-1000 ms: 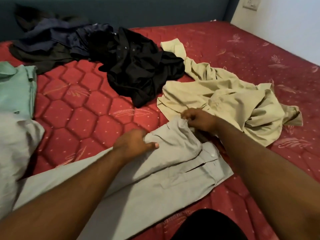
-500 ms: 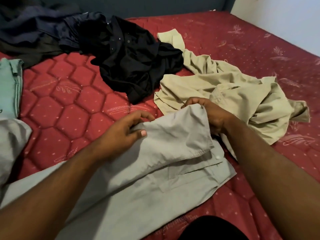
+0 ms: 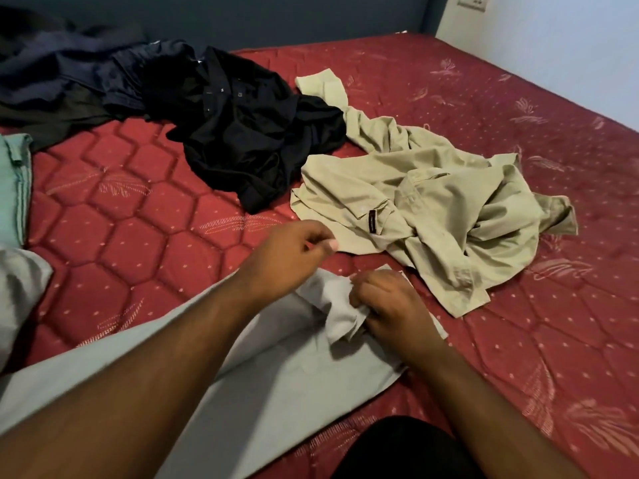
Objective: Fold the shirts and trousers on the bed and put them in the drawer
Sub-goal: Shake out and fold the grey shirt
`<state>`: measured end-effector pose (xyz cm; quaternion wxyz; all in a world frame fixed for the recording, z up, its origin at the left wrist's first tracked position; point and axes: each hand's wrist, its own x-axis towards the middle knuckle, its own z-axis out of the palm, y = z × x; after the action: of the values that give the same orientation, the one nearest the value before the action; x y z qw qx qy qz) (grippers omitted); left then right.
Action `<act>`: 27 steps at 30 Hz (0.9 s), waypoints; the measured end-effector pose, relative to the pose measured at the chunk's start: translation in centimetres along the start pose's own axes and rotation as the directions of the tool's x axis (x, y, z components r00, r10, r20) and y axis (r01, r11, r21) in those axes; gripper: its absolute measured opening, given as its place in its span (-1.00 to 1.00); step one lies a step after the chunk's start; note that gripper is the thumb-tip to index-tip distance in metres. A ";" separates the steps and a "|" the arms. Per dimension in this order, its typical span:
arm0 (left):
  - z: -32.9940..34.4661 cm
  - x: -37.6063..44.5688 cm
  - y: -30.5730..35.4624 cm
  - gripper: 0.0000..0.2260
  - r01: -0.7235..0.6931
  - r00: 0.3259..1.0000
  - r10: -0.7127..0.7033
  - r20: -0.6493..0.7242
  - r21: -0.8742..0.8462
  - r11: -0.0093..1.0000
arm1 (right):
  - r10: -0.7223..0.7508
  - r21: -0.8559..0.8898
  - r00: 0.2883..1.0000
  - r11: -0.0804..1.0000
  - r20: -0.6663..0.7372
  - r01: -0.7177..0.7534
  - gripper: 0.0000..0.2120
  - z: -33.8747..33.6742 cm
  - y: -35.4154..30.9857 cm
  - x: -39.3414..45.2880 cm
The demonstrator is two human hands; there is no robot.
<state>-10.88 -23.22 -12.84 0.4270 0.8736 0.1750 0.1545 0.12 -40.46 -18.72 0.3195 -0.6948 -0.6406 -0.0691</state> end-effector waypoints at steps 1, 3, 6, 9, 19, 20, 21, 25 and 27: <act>0.3 0.8 0.1 -0.87 0.044 0.991 -0.049 0.123 0.044 0.998 | -0.005 -0.033 0.999 0.999 -0.032 0.004 -0.75 0.0 0.0 -0.8; 1.0 1.8 0.5 -0.77 0.099 0.930 -0.156 0.332 0.183 0.978 | 0.002 -0.085 0.997 0.996 -0.071 -0.009 -0.74 -0.5 0.4 -1.7; 2.1 2.5 0.4 -0.57 0.052 0.847 -0.201 0.492 0.299 0.953 | -0.019 -0.096 0.997 0.995 -0.080 0.012 -0.83 -0.6 0.8 -2.9; 3.3 2.5 -0.1 -0.58 0.009 0.812 -0.173 0.558 0.285 0.959 | 0.018 -0.053 0.991 0.998 -0.130 -0.025 -0.88 -0.6 0.8 -4.0; 1.8 -0.4 -1.2 -0.79 -0.270 0.858 0.075 0.509 0.322 0.908 | 0.221 -0.081 0.875 0.975 0.431 -0.207 -0.61 -2.7 0.9 -4.6; 1.8 -1.0 -1.4 -0.82 -0.269 0.875 0.093 0.475 0.318 0.909 | 0.264 -0.008 0.834 0.955 0.484 -0.297 -0.54 -3.3 1.0 -4.2; 1.9 -1.5 -1.8 -0.82 -0.246 0.903 0.111 0.416 0.287 0.926 | 0.300 0.077 0.820 0.921 0.487 -0.382 -0.55 -3.8 1.2 -3.6; 2.6 -3.0 -2.0 -0.73 -0.144 0.985 0.137 0.105 0.059 0.988 | 0.344 -0.020 0.886 0.934 0.310 -0.356 -0.72 -3.9 1.3 -0.4; 2.9 -3.4 -1.7 -0.74 -0.122 0.992 0.123 0.005 -0.044 0.992 | 0.316 -0.028 0.895 0.946 0.314 -0.324 -0.61 -2.8 0.1 0.8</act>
<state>-12.98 -25.74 -16.32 0.4363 0.8738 0.1159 0.1808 1.25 -41.24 -16.20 0.2291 -0.7886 -0.5610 0.1041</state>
